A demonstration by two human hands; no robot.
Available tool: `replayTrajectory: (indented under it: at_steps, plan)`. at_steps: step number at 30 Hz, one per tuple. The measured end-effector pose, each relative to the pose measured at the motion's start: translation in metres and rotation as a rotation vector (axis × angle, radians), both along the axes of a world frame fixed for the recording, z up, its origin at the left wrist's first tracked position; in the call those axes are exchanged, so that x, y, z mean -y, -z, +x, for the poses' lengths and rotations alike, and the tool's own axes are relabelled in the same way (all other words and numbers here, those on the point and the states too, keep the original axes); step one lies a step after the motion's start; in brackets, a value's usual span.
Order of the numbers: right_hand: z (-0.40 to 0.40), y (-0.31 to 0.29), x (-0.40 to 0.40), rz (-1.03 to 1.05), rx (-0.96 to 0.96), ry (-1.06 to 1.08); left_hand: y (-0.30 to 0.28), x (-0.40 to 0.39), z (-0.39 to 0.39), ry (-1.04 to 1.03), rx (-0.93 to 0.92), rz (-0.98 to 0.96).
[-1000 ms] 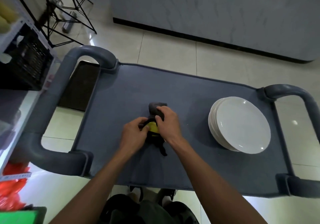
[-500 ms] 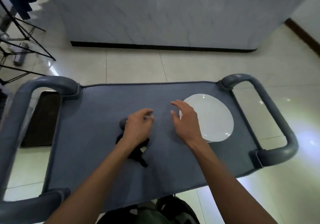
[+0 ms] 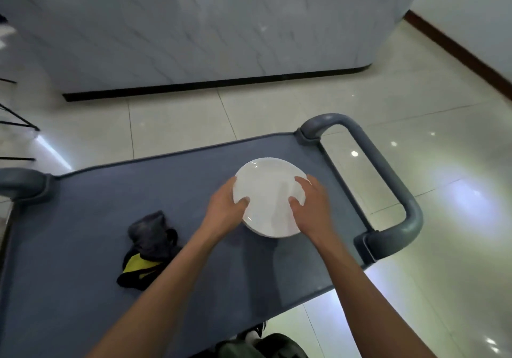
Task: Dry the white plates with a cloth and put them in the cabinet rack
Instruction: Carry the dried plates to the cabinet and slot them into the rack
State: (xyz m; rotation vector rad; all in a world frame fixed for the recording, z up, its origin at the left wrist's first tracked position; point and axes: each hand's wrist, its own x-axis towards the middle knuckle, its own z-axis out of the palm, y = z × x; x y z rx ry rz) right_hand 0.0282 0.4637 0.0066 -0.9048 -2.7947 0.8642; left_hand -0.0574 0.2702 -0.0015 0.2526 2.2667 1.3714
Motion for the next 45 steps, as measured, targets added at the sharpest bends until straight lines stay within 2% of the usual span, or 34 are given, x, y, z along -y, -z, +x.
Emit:
replayTrajectory:
  at_steps: [9,17,23,37,45]
  plan:
    - [-0.001,0.017,-0.037,-0.345,-0.055,0.027,0.007,-0.026,0.011,-0.255,0.031,-0.046]
    - [-0.008,0.026,-0.05,-0.497,-0.098,0.021,0.006,-0.046,0.016,-0.396,0.024,-0.088]
    - [-0.007,0.028,-0.047,-0.548,-0.146,0.045,0.005,-0.053,0.025,-0.441,0.043,-0.072]
    - [-0.005,0.014,-0.034,-0.642,-0.206,0.107,0.011,-0.065,0.038,-0.615,0.072,0.115]
    - [0.003,0.009,-0.033,-0.628,-0.264,0.123,0.01,-0.067,0.044,-0.612,0.016,0.061]
